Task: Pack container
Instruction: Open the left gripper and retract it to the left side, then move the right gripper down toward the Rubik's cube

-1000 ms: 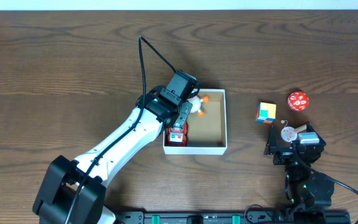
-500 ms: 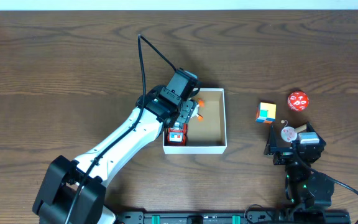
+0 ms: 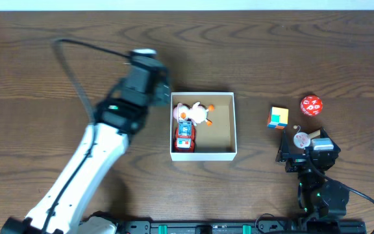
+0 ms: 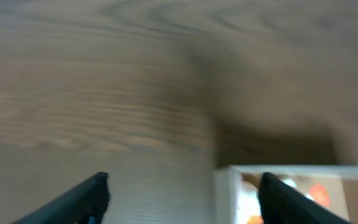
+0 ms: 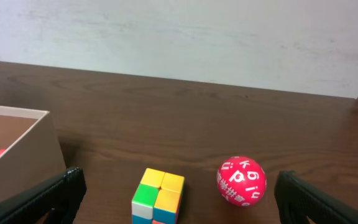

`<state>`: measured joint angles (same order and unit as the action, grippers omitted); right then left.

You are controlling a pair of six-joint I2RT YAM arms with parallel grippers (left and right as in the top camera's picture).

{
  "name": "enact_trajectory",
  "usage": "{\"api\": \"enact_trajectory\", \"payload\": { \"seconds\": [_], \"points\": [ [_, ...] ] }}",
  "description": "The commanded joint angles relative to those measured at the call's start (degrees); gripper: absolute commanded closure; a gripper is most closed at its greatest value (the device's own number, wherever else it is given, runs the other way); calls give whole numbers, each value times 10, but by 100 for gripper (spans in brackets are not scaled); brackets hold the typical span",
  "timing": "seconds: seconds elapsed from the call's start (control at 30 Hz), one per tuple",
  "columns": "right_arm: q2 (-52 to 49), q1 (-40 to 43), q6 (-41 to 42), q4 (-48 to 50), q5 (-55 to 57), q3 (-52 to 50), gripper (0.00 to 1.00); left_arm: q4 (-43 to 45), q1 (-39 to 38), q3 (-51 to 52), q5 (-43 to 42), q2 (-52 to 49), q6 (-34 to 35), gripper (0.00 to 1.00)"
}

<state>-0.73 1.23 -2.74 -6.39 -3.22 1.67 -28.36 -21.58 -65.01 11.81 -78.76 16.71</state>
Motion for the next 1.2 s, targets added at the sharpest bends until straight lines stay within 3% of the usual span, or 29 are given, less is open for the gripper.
{"api": "enact_trajectory", "payload": {
  "seconds": [0.0, 0.1, 0.27, 0.8, 0.93, 1.17],
  "points": [
    [1, -5, -5, -1, 0, -2, 1, -10, 59, -18, 13, 19, 38, 14],
    [1, -5, -5, -1, 0, -2, 1, -26, 105, -18, 13, 26, 38, 1],
    [1, -5, -5, -1, 0, -2, 1, -54, 142, -18, 13, 28, 38, 2],
    [1, -5, -5, 0, 2, -2, 1, -57, 143, -18, 13, 28, 38, 2],
    [1, -5, 37, 6, -1, 0, 1, -57, 143, -18, 13, 28, 38, 2],
    [-45, -5, 61, -94, 39, 115, 1, -57, 143, -18, 13, 28, 38, 2]
  ]
}}
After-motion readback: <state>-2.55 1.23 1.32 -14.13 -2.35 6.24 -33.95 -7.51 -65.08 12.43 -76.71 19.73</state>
